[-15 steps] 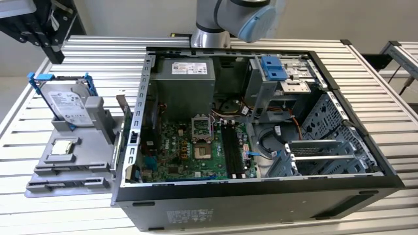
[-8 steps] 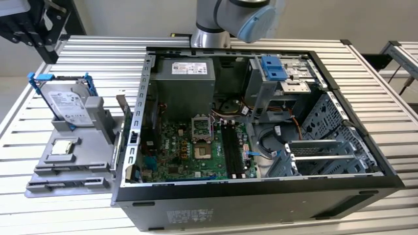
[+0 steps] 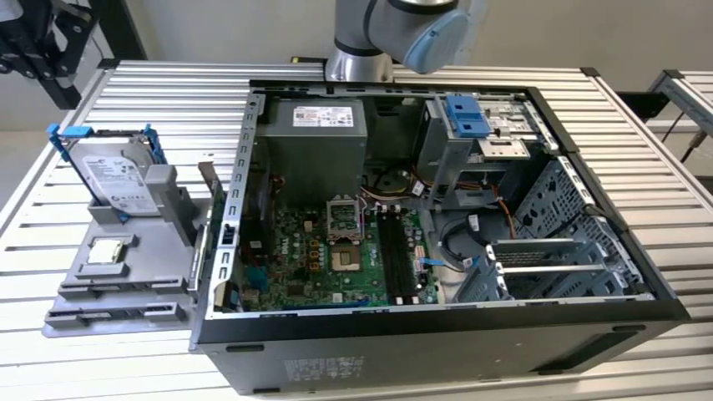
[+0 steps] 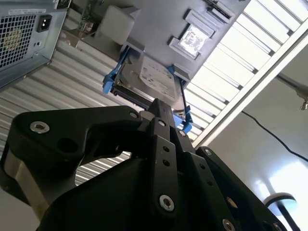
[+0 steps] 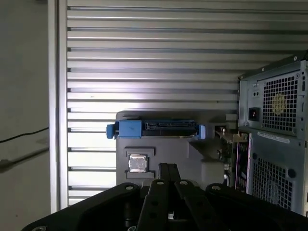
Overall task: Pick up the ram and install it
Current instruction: 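Reach for the ram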
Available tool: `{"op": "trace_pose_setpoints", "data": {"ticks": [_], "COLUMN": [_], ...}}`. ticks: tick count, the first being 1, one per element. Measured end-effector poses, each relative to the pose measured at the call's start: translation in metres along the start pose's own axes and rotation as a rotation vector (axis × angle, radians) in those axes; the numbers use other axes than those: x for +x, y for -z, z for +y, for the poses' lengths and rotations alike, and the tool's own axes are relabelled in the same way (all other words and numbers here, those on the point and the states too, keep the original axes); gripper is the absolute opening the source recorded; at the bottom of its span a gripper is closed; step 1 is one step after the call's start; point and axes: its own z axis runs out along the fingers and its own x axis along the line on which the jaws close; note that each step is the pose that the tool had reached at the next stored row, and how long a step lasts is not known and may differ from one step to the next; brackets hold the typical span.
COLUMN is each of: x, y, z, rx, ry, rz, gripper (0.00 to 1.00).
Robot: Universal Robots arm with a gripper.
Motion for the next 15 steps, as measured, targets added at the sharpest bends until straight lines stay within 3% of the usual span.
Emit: {"op": "trace_pose_setpoints", "data": {"ticks": [3, 10, 15], "x": [0.0062, 0.0068, 0.0067], "y": [0.0001, 0.0002, 0.0007], "z": [0.0000, -0.0013, -0.0121], "rx": [-0.0001, -0.0001, 0.0000], "ry": [0.001, 0.001, 0.001], "rz": [0.0001, 0.0002, 0.0001], "gripper": [0.00, 0.00, 0.00]}}
